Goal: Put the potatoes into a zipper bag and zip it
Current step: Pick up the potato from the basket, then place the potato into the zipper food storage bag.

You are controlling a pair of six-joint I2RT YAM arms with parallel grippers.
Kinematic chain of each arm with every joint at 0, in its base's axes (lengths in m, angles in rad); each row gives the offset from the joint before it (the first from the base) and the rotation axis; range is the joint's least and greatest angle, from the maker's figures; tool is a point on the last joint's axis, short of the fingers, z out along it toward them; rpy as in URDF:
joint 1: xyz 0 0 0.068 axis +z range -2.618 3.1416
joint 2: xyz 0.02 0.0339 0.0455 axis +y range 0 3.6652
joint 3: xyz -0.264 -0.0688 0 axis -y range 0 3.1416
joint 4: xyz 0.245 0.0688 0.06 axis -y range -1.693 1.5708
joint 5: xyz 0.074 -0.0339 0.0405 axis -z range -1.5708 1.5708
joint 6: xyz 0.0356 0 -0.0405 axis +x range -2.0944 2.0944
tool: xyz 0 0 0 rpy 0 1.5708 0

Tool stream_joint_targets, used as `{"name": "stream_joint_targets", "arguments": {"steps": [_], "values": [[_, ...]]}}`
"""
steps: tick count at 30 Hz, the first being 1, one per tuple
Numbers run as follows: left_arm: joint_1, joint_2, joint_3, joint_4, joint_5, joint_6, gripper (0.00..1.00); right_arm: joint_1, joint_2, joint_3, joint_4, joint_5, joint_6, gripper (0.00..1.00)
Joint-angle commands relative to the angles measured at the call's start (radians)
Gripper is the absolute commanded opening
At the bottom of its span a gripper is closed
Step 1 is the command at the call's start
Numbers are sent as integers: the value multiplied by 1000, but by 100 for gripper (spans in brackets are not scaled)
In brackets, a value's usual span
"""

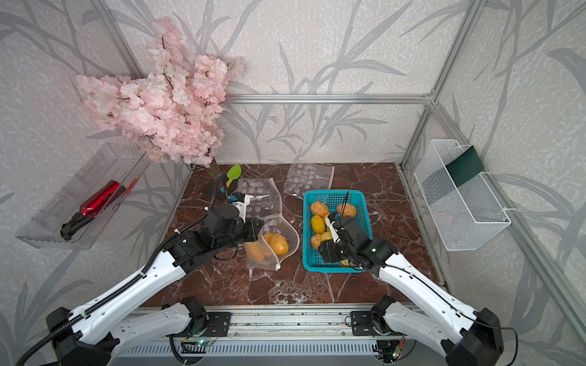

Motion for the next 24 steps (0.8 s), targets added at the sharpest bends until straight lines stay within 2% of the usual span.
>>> {"name": "stream_joint_targets", "arguments": {"steps": [1,5,9,13,19,24], "values": [[4,-18,-3,29,17,1,0,57,-37,-6,132,-37,5,44],[6,-22,-6,35,28,1,0,158,69,64,191,-26,5,43],[4,-28,-10,38,33,2,0,234,245,145,255,-29,15,42],[6,-18,-12,50,47,2,0,238,407,246,256,-30,16,41],[6,-11,-13,53,62,-1,0,238,536,332,255,-9,8,41],[6,-25,-17,59,77,-2,0,238,612,377,230,12,1,48]]}}
